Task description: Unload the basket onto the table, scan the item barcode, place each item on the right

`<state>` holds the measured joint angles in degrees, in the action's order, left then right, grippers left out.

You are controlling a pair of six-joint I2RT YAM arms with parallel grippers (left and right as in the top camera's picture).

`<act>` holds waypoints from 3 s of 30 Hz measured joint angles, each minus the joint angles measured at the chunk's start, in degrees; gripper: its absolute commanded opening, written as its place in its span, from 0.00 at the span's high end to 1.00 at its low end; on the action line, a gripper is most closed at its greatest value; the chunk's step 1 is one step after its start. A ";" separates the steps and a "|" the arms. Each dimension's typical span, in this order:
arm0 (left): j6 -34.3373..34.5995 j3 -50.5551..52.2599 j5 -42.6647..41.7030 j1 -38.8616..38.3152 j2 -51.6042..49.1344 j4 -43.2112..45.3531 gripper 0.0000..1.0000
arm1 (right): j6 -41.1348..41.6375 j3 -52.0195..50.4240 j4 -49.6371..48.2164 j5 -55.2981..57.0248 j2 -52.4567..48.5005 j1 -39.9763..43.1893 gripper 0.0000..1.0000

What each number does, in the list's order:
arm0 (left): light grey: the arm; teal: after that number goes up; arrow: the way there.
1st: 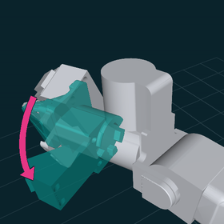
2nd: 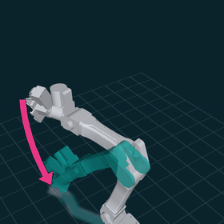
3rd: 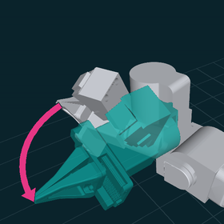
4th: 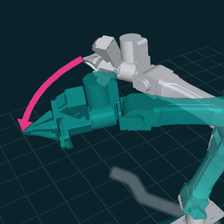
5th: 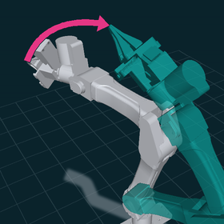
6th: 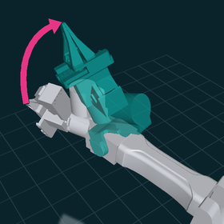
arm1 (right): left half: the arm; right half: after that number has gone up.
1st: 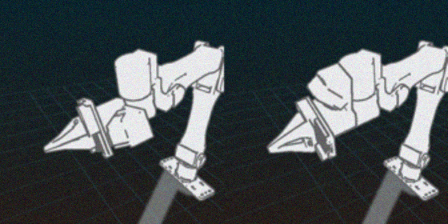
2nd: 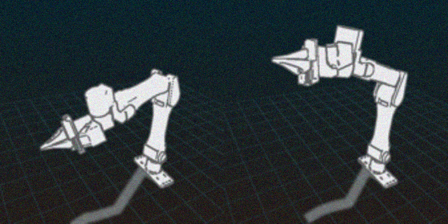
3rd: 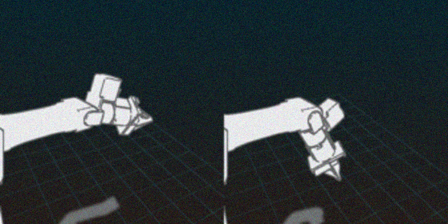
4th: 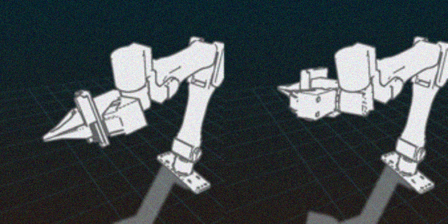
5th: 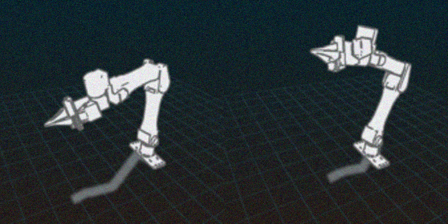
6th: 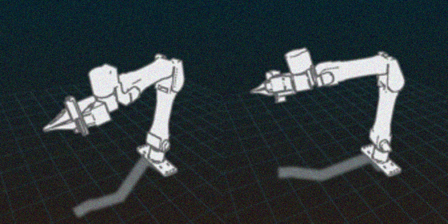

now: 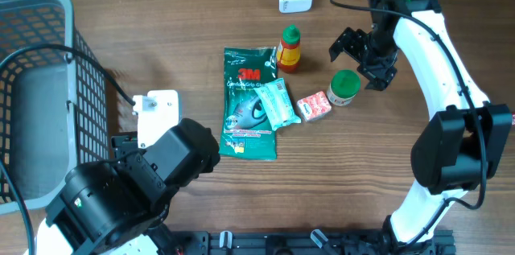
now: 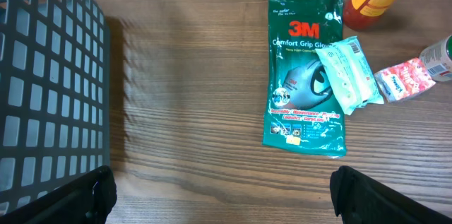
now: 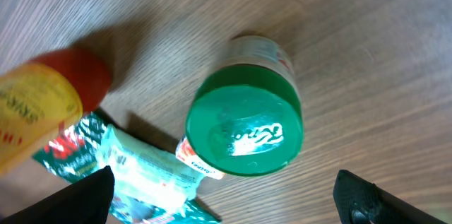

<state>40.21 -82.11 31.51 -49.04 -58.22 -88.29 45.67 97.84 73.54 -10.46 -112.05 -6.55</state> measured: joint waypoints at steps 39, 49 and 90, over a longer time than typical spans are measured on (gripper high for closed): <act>0.00 0.00 0.00 0.00 0.00 0.00 0.00 | 11.13 -14.78 -17.29 0.20 -6.25 0.00 0.18; 0.00 0.00 0.00 0.00 0.00 0.00 0.00 | 10.45 -14.75 -17.00 0.00 -6.25 0.00 0.29; 0.00 0.00 0.00 0.00 0.00 0.00 0.00 | -20.22 -9.29 9.62 -41.92 -5.22 3.91 0.29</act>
<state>40.21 -82.11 31.51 -49.04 -58.22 -88.29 25.45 88.55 83.15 -52.38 -117.27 -2.63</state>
